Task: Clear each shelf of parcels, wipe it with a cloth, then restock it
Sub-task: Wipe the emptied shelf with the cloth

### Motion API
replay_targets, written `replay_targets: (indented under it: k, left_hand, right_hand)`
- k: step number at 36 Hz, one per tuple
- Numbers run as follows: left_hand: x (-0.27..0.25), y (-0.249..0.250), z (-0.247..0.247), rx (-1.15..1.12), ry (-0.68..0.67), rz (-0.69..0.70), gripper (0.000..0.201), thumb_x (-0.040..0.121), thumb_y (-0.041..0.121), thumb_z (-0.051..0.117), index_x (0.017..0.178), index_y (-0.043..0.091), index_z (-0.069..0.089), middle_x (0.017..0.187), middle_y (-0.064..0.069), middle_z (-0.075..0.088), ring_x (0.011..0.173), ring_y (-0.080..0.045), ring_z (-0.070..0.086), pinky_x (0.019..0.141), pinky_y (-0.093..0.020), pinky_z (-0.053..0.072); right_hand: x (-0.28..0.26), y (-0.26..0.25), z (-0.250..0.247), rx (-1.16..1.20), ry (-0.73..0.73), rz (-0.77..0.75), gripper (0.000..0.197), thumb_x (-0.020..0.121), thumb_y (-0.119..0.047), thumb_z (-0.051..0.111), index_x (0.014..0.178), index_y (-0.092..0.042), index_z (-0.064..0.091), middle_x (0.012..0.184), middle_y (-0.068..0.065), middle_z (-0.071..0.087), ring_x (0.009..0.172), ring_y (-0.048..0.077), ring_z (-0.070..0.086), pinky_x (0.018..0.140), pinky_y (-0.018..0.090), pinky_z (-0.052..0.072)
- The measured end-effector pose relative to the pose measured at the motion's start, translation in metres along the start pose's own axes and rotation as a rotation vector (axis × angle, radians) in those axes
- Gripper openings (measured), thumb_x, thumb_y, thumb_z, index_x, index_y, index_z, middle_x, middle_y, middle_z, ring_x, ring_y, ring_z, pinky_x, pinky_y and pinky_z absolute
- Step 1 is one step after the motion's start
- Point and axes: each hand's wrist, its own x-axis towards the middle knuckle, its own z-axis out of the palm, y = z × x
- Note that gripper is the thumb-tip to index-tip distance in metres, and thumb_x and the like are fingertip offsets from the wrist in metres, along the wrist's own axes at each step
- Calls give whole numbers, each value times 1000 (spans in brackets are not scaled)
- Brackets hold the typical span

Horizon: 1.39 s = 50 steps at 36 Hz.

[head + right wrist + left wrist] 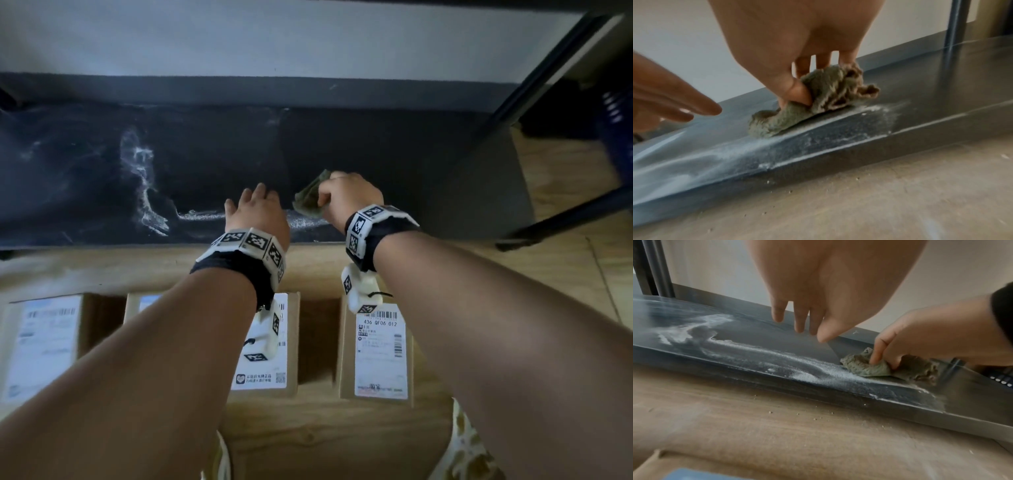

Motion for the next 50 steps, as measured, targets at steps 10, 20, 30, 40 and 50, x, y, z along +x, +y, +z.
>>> replay_targets:
  k: [10,20,30,40,50]
  left_hand:
    - [-7,5,2,1,14,49,57,93,8,40,148,16,27,159,-1,12,146,-22,12,119,-47,11]
    - [-8,9,1,12,-14,85,57,93,10,45,147,14,29,159,-2,12,146,-24,11,118,-48,12]
    - [-32,11,3,76,22,122,53,90,11,43,143,13,35,156,-4,19,143,-25,20,116,-50,18]
    - [-29,3,9,59,10,69,56,92,13,42,147,15,30,158,-2,14,145,-24,15,118,-47,14]
    - [-14,-22,6,48,-26,80,56,91,10,40,146,15,32,158,-3,15,145,-23,14,118,-47,11]
  right_hand:
    - [6,55,-38,-23,-94,382,46,96,-20,46,142,-27,44,149,12,35,135,35,38,109,39,37]
    - [-27,11,-15,71,-157,315,44,97,-17,52,141,-18,43,149,11,25,136,31,29,105,45,40]
    - [-48,1,-7,232,-92,314,39,88,-20,57,124,-32,61,126,0,48,104,23,56,89,40,51]
    - [-58,74,-29,26,-73,603,40,99,-26,42,135,-9,51,141,17,41,122,37,49,96,41,43]
    - [-42,36,-2,100,-38,651,39,90,-18,57,124,-1,54,132,16,43,120,36,48,94,39,44]
